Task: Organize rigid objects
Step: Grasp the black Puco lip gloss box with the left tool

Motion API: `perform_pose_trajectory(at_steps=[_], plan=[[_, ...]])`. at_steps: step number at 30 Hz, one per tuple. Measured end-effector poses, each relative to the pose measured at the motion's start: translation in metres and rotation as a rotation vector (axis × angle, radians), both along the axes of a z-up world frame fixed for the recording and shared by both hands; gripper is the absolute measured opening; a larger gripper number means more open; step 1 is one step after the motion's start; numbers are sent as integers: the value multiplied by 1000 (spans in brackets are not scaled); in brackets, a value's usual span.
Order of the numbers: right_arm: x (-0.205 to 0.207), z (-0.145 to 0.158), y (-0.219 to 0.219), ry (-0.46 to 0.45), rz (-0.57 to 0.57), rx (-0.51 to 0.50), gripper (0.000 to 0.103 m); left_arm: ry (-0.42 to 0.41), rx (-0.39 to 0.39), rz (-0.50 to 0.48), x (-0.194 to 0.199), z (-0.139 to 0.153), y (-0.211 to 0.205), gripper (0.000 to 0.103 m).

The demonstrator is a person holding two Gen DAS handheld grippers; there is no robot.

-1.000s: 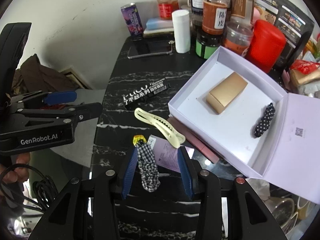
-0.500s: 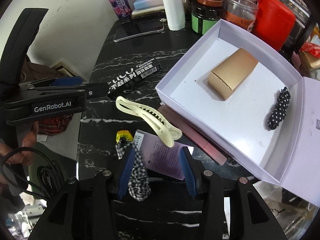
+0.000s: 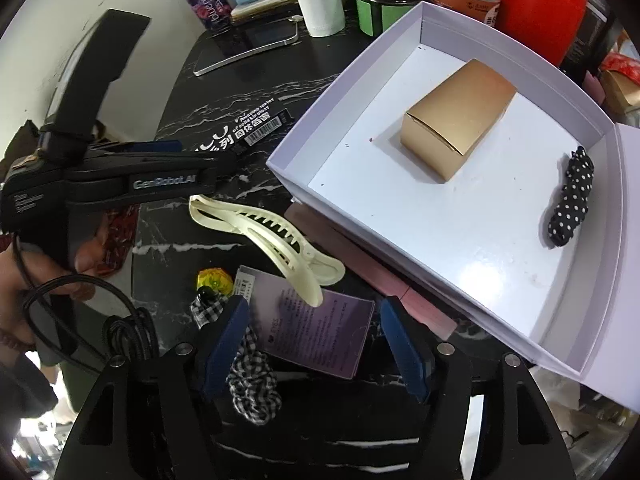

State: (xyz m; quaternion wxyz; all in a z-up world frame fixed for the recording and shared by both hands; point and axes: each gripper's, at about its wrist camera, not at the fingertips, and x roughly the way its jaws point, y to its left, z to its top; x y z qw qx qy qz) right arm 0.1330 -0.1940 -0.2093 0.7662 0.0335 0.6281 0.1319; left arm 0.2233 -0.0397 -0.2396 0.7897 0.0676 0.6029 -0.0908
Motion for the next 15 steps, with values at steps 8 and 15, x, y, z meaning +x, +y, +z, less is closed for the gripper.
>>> perform_pose_trajectory(at_steps=[8, 15], plan=[[4, -5, -11, 17, -44, 4, 70, -42, 48, -60, 0, 7, -18, 25], [-3, -7, -16, 30, -51, 3, 86, -80, 54, -46, -28, 23, -7, 25]])
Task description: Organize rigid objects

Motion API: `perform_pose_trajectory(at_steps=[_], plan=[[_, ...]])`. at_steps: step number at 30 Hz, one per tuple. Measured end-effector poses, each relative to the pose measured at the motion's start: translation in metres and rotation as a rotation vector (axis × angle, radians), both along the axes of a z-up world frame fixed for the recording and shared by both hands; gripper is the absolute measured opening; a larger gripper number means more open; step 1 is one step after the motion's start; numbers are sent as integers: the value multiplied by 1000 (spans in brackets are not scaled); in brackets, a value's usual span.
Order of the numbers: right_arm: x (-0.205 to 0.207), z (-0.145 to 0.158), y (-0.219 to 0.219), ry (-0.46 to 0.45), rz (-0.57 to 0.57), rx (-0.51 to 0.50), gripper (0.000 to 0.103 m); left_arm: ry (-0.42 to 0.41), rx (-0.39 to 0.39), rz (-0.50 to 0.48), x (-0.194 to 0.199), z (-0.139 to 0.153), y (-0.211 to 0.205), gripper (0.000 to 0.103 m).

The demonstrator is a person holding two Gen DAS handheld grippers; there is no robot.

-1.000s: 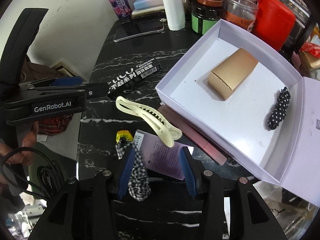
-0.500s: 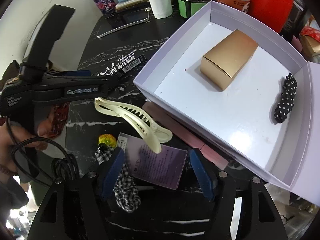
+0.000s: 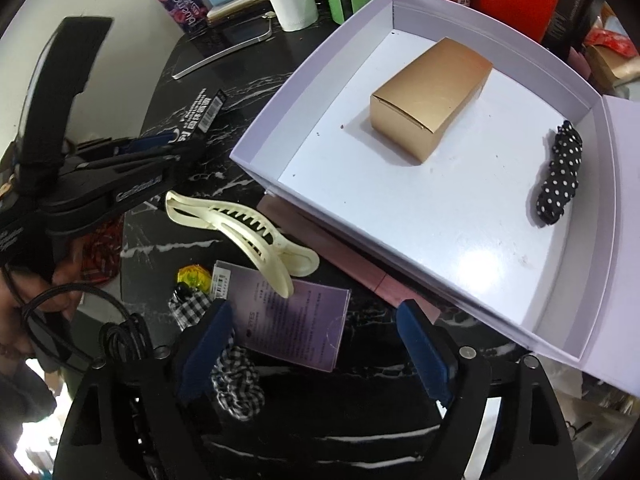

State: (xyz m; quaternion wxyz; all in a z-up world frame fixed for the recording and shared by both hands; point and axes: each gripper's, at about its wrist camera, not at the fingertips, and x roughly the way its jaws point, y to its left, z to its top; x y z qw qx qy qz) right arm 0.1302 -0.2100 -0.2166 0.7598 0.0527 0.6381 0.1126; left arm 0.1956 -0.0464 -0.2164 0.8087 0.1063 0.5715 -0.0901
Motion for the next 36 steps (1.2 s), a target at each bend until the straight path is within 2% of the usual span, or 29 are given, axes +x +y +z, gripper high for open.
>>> perform_pose_trajectory(at_steps=[4, 12, 15, 20, 23, 27, 30, 34, 36], plan=[[-6, -4, -1, 16, -8, 9, 92, 36, -33, 55, -16, 7, 15, 25], [-14, -13, 5, 38, -26, 12, 95, 87, -58, 103, -47, 11, 43, 25], [-13, -15, 15, 36, -11, 2, 103, 117, -77, 125, -59, 11, 47, 25], [-15, -14, 30, 33, 16, -9, 103, 140, -95, 153, -73, 8, 52, 25], [-21, -5, 36, -1, 20, -44, 103, 154, -102, 160, -81, 7, 55, 25], [-33, 4, 37, 5, 33, -29, 102, 175, -111, 176, -92, 5, 61, 25], [-41, 6, 37, 36, 35, -2, 96, 186, -112, 188, -99, 4, 63, 25], [-51, -1, 47, 77, 62, 13, 78, 203, -116, 197, -105, 2, 63, 25], [-53, -7, 56, 106, 93, 31, 73, 208, -117, 199, -108, 1, 62, 25]])
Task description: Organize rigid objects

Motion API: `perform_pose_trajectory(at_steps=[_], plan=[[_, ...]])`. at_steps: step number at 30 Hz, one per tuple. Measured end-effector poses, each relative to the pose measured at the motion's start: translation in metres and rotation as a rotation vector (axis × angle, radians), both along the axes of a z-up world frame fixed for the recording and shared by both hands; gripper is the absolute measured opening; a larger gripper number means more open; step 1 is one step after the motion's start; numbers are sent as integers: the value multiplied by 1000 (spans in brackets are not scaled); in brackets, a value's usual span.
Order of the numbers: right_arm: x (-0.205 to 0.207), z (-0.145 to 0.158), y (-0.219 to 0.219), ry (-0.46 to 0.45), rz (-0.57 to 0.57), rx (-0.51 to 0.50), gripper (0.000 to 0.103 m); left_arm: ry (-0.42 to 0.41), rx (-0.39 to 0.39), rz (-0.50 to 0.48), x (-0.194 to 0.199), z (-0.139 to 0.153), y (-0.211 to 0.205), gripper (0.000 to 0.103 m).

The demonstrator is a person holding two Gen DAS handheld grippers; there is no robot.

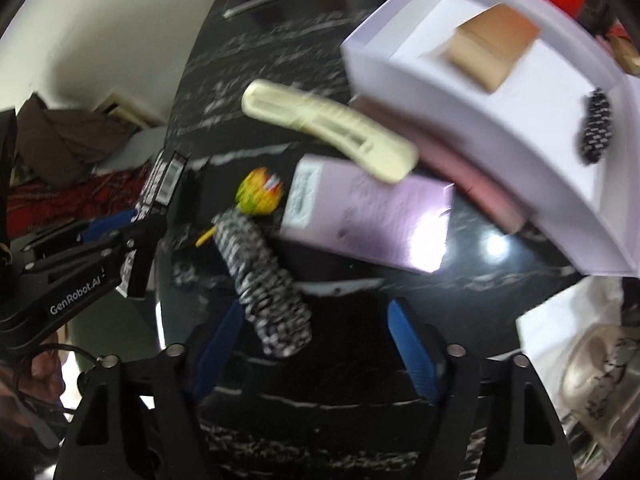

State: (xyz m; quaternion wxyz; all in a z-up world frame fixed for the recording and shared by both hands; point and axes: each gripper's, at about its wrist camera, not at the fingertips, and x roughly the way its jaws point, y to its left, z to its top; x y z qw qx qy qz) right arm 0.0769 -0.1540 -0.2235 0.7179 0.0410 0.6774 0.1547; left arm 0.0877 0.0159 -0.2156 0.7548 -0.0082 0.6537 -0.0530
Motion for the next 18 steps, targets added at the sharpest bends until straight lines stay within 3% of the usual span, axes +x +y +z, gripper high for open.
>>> perform_pose_trajectory(at_steps=[2, 10, 13, 18], plan=[[-3, -4, 10, 17, 37, 20, 61, 0, 0, 0, -2, 0, 0, 25], [-4, -10, 40, -20, 158, 12, 43, -4, -1, 25, -8, 3, 4, 25], [0, -12, 51, -46, 175, -6, 25, -6, 5, 29, -10, 5, 5, 25], [-3, -6, 53, -67, 212, -23, 20, -15, -5, 36, -15, 11, 7, 25]])
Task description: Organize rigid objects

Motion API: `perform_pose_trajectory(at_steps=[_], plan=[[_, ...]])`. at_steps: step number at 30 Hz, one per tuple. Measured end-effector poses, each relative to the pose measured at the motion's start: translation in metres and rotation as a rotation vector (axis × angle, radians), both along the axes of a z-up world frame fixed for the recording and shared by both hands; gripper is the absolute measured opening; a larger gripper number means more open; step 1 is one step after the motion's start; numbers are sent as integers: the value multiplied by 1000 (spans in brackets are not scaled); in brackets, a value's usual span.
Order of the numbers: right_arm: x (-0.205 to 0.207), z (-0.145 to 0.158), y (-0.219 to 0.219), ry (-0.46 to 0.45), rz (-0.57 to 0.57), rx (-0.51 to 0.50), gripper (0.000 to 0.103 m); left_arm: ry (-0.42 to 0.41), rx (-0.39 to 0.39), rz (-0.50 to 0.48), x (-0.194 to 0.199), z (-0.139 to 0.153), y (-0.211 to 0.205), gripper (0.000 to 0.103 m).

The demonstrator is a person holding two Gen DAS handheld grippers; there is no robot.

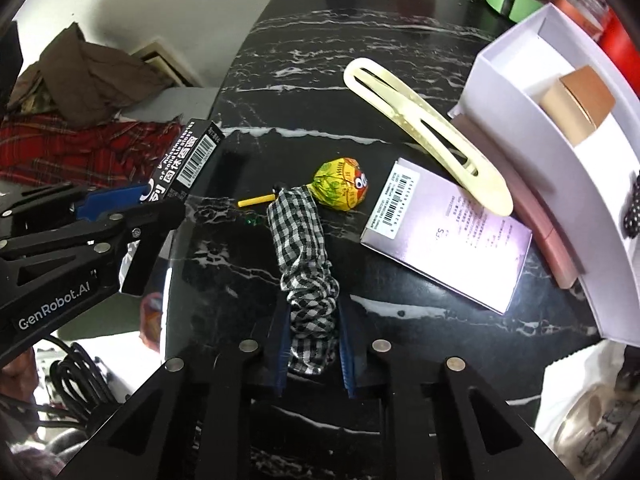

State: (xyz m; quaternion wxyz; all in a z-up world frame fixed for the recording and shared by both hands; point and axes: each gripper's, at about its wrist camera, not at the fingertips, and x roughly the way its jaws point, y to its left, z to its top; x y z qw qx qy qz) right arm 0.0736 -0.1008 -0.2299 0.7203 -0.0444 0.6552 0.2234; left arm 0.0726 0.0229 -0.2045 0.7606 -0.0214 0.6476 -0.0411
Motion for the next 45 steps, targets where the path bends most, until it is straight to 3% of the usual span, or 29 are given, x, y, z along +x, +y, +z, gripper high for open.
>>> perform_pose_trajectory(at_steps=[26, 45], plan=[[-38, 58, -7, -59, 30, 39, 20, -112, -1, -66, -38, 72, -19, 25], [-52, 99, -62, -119, -109, -3, 20, -156, -75, -198, -34, 102, -71, 25]])
